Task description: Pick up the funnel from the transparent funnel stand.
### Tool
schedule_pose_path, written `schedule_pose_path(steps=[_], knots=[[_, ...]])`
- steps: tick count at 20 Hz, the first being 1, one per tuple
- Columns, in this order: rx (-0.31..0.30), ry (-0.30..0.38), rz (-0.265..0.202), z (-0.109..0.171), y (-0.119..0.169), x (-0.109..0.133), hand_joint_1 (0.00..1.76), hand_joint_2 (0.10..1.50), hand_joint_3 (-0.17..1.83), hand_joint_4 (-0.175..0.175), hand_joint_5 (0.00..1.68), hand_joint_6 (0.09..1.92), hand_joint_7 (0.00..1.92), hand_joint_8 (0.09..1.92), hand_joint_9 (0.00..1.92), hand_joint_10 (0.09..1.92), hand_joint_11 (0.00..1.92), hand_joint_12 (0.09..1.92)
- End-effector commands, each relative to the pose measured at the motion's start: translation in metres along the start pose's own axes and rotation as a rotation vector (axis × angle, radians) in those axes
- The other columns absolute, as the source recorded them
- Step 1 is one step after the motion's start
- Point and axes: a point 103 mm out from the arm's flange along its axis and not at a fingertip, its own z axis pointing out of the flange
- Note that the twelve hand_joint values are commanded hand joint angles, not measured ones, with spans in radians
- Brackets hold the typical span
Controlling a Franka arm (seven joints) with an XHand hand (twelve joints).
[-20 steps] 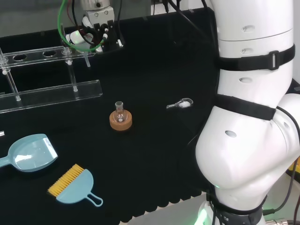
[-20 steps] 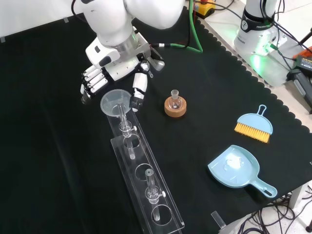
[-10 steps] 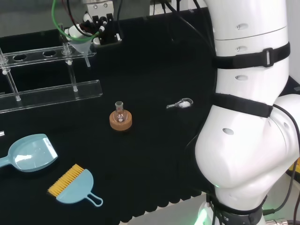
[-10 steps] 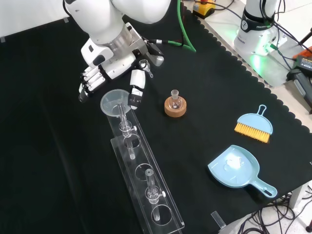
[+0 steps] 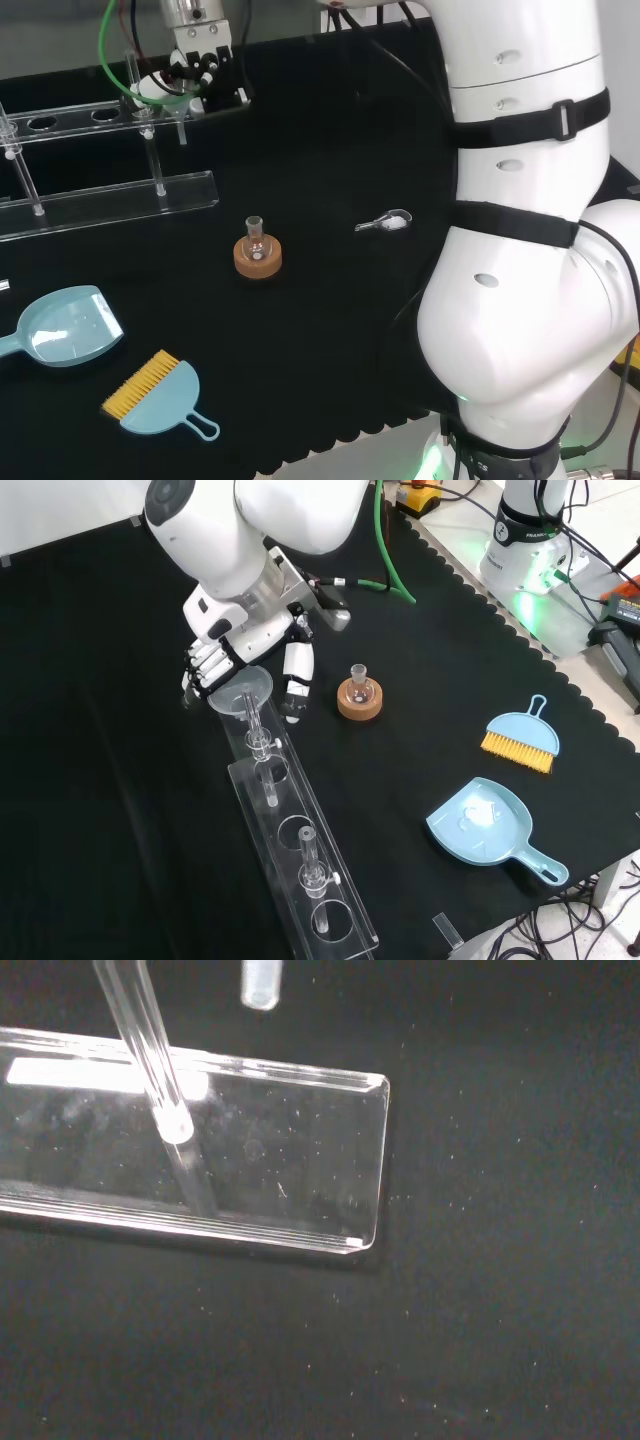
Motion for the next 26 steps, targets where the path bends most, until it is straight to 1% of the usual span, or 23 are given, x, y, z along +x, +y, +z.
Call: schedule_pose_path(steps=[1, 3, 4, 6, 7, 8, 9, 10, 11, 12, 13, 14, 15, 17, 18, 20, 22, 24, 26], knots=[[-0.003, -0.008, 0.013, 0.008, 0.007, -0.004, 0.00, 0.78, 0.09, -0.175, 0.27, 0.09, 0.00, 0.52, 0.00, 0.55, 0.00, 1.17], [-0.011, -0.015, 0.018, 0.009, 0.007, -0.007, 0.00, 0.78, 0.10, -0.175, 0.42, 0.13, 0.00, 0.58, 0.00, 0.55, 0.00, 1.17], [-0.018, -0.019, 0.020, 0.008, 0.006, -0.009, 0.00, 0.79, 0.09, -0.175, 0.47, 0.25, 0.00, 0.61, 0.00, 0.56, 0.00, 1.17], [-0.034, -0.033, 0.025, 0.006, 0.004, -0.012, 0.00, 0.80, 0.08, -0.169, 0.45, 0.69, 0.00, 0.64, 0.00, 0.56, 0.00, 1.17], [-0.067, -0.051, 0.025, 0.003, 0.002, -0.013, 0.01, 0.81, 0.08, -0.155, 0.41, 1.00, 0.00, 0.67, 0.00, 0.57, 0.00, 1.18], [-0.090, -0.063, 0.023, 0.002, 0.000, -0.014, 0.01, 0.81, 0.08, -0.142, 0.37, 1.26, 0.00, 0.70, 0.00, 0.57, 0.00, 1.20], [-0.105, -0.073, 0.023, 0.002, 0.000, -0.014, 0.01, 0.82, 0.08, -0.129, 0.33, 1.46, 0.00, 0.74, 0.00, 0.58, 0.00, 1.22], [-0.119, -0.086, 0.024, 0.002, -0.001, -0.014, 0.02, 0.82, 0.08, -0.115, 0.30, 1.64, 0.00, 0.79, 0.00, 0.60, 0.00, 1.24], [-0.130, -0.099, 0.028, 0.002, -0.002, -0.014, 0.02, 0.82, 0.08, -0.097, 0.27, 1.77, 0.03, 0.82, 0.00, 0.63, 0.00, 1.27], [-0.152, -0.113, 0.031, 0.001, -0.003, -0.013, 0.03, 0.83, 0.08, -0.081, 0.25, 1.84, 0.06, 0.86, 0.00, 0.66, 0.00, 1.29], [-0.174, -0.124, 0.030, 0.001, -0.004, -0.012, 0.03, 0.83, 0.08, -0.069, 0.23, 1.88, 0.09, 0.88, 0.00, 0.69, 0.00, 1.32], [-0.233, -0.162, 0.034, 0.000, -0.005, -0.009, 0.04, 0.85, 0.08, -0.060, 0.22, 1.90, 0.14, 0.90, 0.00, 0.76, 0.00, 1.35], [-0.265, -0.186, 0.042, 0.000, -0.006, -0.009, 0.06, 0.87, 0.09, -0.054, 0.21, 1.91, 0.22, 0.93, 0.02, 0.83, 0.00, 1.40], [-0.360, -0.273, 0.053, 0.000, -0.008, -0.005, 0.13, 0.95, 0.11, -0.046, 0.23, 1.92, 0.39, 0.96, 0.13, 0.92, 0.04, 1.48], [-0.385, -0.298, 0.056, 0.000, -0.009, -0.005, 0.16, 0.98, 0.12, -0.041, 0.27, 1.92, 0.47, 0.95, 0.20, 0.93, 0.08, 1.49], [-0.419, -0.345, 0.064, 0.001, -0.009, -0.001, 0.23, 1.03, 0.13, -0.027, 0.38, 1.92, 0.62, 0.95, 0.33, 0.91, 0.16, 1.47], [-0.441, -0.376, 0.077, 0.003, -0.009, -0.002, 0.28, 1.07, 0.14, -0.016, 0.48, 1.92, 0.71, 0.95, 0.43, 0.87, 0.23, 1.45], [-0.461, -0.382, 0.079, 0.000, -0.010, -0.002, 0.31, 1.10, 0.14, -0.002, 0.59, 1.92, 0.77, 0.96, 0.49, 0.84, 0.29, 1.43], [-0.481, -0.378, 0.072, -0.009, -0.012, -0.007, 0.33, 1.12, 0.15, 0.008, 0.66, 1.92, 0.80, 0.97, 0.52, 0.82, 0.31, 1.42]])
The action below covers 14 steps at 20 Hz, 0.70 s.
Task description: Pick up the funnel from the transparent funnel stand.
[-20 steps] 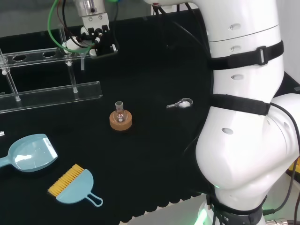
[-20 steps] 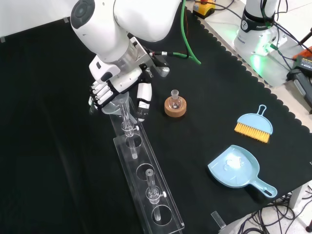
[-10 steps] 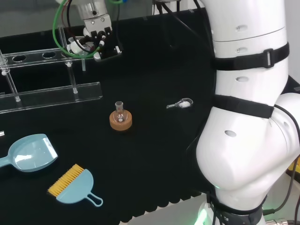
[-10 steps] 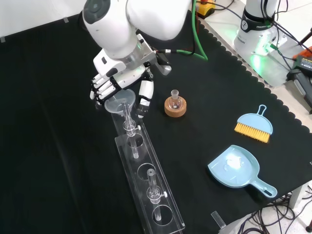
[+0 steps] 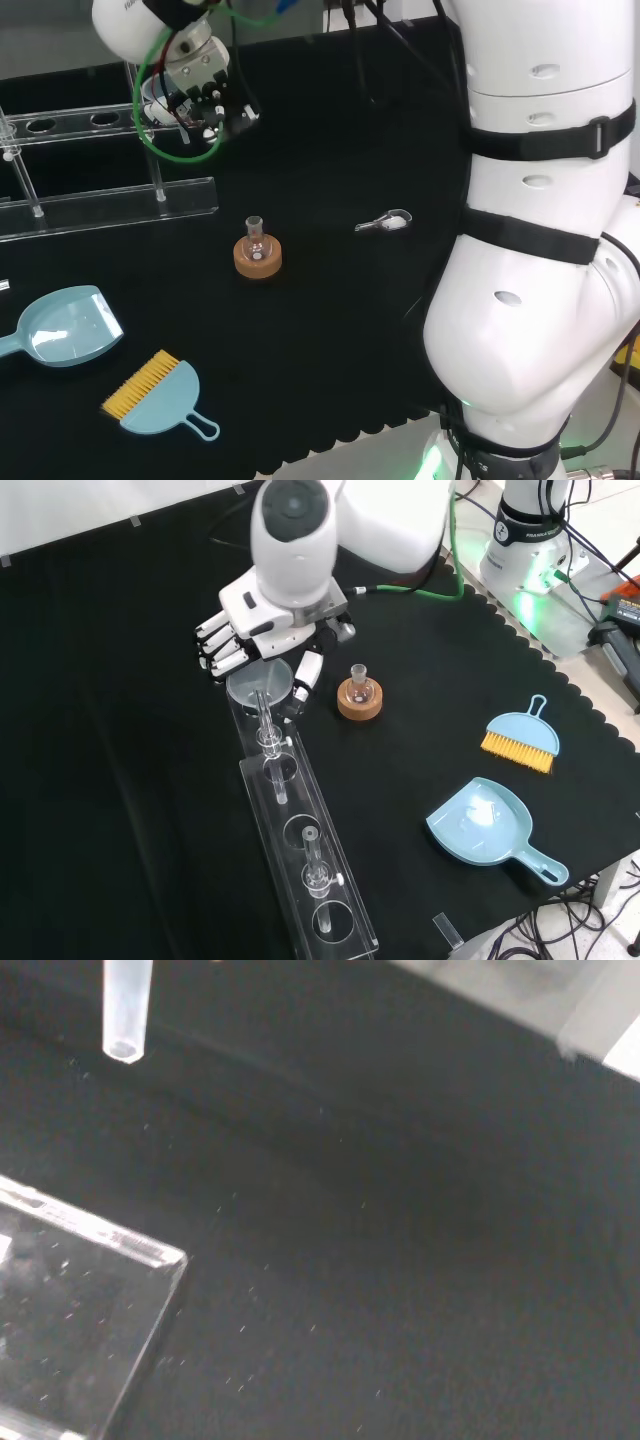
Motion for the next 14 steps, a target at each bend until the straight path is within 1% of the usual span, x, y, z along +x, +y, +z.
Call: schedule_pose_path(steps=[1, 3, 6, 9, 10, 11, 12, 13, 14], knots=[[-0.092, -0.014, 0.004, -0.020, 0.001, -0.004, 0.33, 1.12, 0.15, 0.012, 0.69, 1.92, 0.81, 0.97, 0.53, 0.82, 0.32, 1.42], [-0.110, -0.012, 0.018, -0.029, 0.001, -0.014, 0.33, 1.13, 0.15, 0.019, 0.72, 1.92, 0.81, 0.98, 0.54, 0.81, 0.33, 1.42], [-0.141, 0.016, 0.039, -0.058, -0.004, -0.034, 0.34, 1.13, 0.16, 0.023, 0.74, 1.92, 0.82, 0.98, 0.54, 0.81, 0.33, 1.41], [-0.144, 0.099, 0.057, -0.095, -0.010, -0.059, 0.34, 1.13, 0.16, 0.030, 0.77, 1.92, 0.82, 0.99, 0.54, 0.81, 0.34, 1.41], [-0.146, 0.113, 0.063, -0.103, -0.012, -0.065, 0.34, 1.13, 0.16, 0.032, 0.78, 1.92, 0.82, 0.99, 0.54, 0.81, 0.34, 1.41], [-0.156, 0.130, 0.066, -0.112, -0.014, -0.072, 0.35, 1.14, 0.16, 0.035, 0.79, 1.92, 0.82, 0.99, 0.55, 0.81, 0.35, 1.41], [-0.178, 0.155, 0.074, -0.127, -0.022, -0.087, 0.39, 1.15, 0.17, 0.039, 0.80, 1.92, 0.82, 0.99, 0.55, 0.80, 0.35, 1.41], [-0.190, 0.167, 0.083, -0.135, -0.027, -0.095, 0.43, 1.16, 0.17, 0.043, 0.82, 1.92, 0.83, 0.99, 0.55, 0.80, 0.35, 1.40], [-0.209, 0.205, 0.083, -0.145, -0.037, -0.108, 0.46, 1.17, 0.18, 0.048, 0.85, 1.92, 0.83, 0.99, 0.55, 0.80, 0.35, 1.40]])
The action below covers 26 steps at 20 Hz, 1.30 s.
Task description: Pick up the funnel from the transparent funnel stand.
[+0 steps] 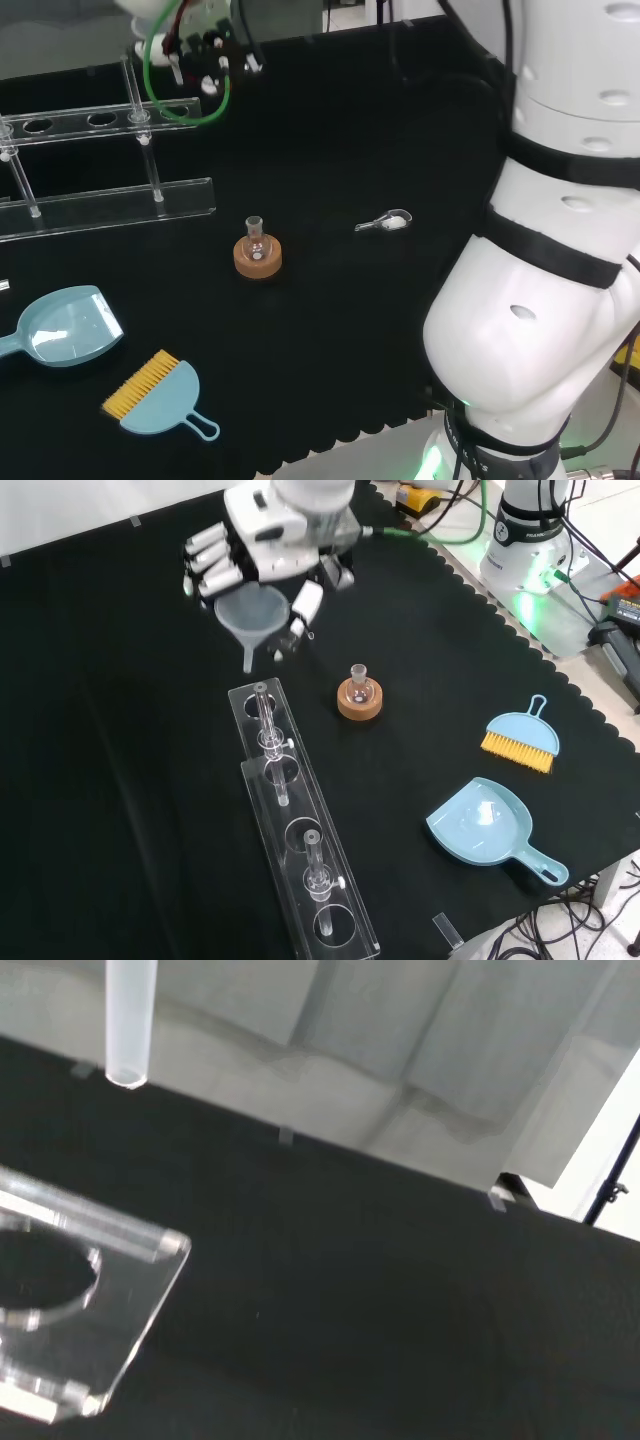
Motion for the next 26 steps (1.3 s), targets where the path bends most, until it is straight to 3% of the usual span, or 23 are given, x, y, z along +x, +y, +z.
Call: schedule_pose_path(steps=[1, 4, 6, 11, 12, 16, 20, 26], knots=[[-0.048, 0.144, 0.030, -0.059, -0.022, -0.056, 0.49, 1.18, 0.18, 0.053, 0.87, 1.92, 0.83, 0.99, 0.55, 0.80, 0.35, 1.40], [-0.024, 0.239, 0.015, -0.066, -0.034, -0.075, 0.56, 1.17, 0.21, 0.074, 0.91, 1.92, 0.84, 0.98, 0.59, 0.77, 0.36, 1.40], [-0.012, 0.268, -0.008, -0.065, -0.043, -0.082, 0.59, 1.16, 0.23, 0.083, 0.93, 1.92, 0.85, 0.97, 0.60, 0.76, 0.36, 1.40], [-0.018, 0.304, -0.173, -0.056, -0.084, -0.113, 0.62, 1.14, 0.29, 0.098, 0.95, 1.92, 0.85, 0.97, 0.61, 0.75, 0.35, 1.40], [-0.004, 0.297, -0.229, -0.053, -0.092, -0.117, 0.62, 1.12, 0.32, 0.106, 0.96, 1.92, 0.85, 0.97, 0.61, 0.75, 0.35, 1.40], [-0.001, 0.350, -0.322, -0.046, -0.116, -0.124, 0.63, 1.09, 0.39, 0.119, 0.99, 1.92, 0.85, 0.98, 0.61, 0.75, 0.34, 1.40], [-0.014, 0.389, -0.338, -0.044, -0.136, -0.117, 0.63, 1.07, 0.43, 0.130, 0.99, 1.92, 0.85, 0.98, 0.61, 0.75, 0.33, 1.41], [-0.005, 0.357, -0.258, -0.048, -0.148, -0.112, 0.63, 1.07, 0.44, 0.132, 1.00, 1.92, 0.85, 0.98, 0.61, 0.75, 0.33, 1.41]])
